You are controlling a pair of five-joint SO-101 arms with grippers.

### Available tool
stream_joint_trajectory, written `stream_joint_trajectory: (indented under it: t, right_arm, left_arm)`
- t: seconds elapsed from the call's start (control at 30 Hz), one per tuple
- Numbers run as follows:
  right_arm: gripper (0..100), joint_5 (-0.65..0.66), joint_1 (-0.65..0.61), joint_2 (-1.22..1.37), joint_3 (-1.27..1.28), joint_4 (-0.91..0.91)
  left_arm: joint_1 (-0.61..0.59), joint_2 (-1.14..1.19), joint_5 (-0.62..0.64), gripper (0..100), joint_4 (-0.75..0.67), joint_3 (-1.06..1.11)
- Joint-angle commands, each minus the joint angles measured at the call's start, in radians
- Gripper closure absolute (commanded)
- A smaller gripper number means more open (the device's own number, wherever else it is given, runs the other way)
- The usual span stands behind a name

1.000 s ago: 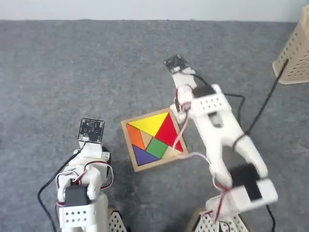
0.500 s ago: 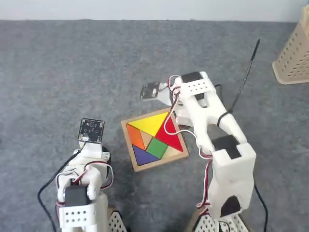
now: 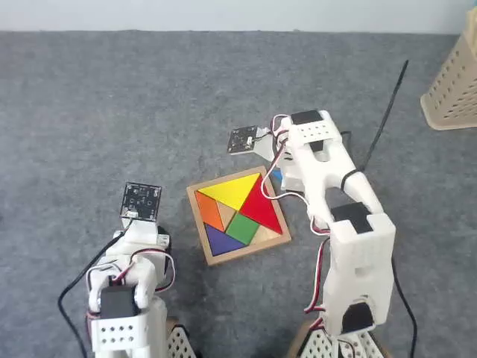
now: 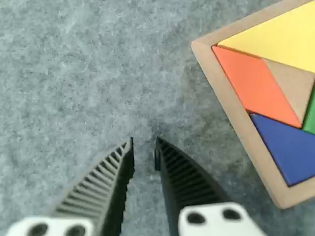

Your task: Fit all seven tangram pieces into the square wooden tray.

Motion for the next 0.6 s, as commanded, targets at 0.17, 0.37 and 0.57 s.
stream_joint_trajectory:
  t: [0.17, 0.37, 0.57]
  right_arm:
    - [77.2, -0.1, 0.012, 0.002, -0.04, -0.021]
    - [87.0, -0.47, 0.008, 0.01, -0.04, -0.03]
    - [93.1, -0.792, 0.015, 0.004, -0.04, -0.025]
  left_arm:
    - [0.002, -0.021, 0.008, 93, 0.0, -0.01]
    - [0.002, -0.021, 0.008, 93, 0.0, -0.01]
    - [0.002, -0.021, 0.008, 93, 0.0, -0.01]
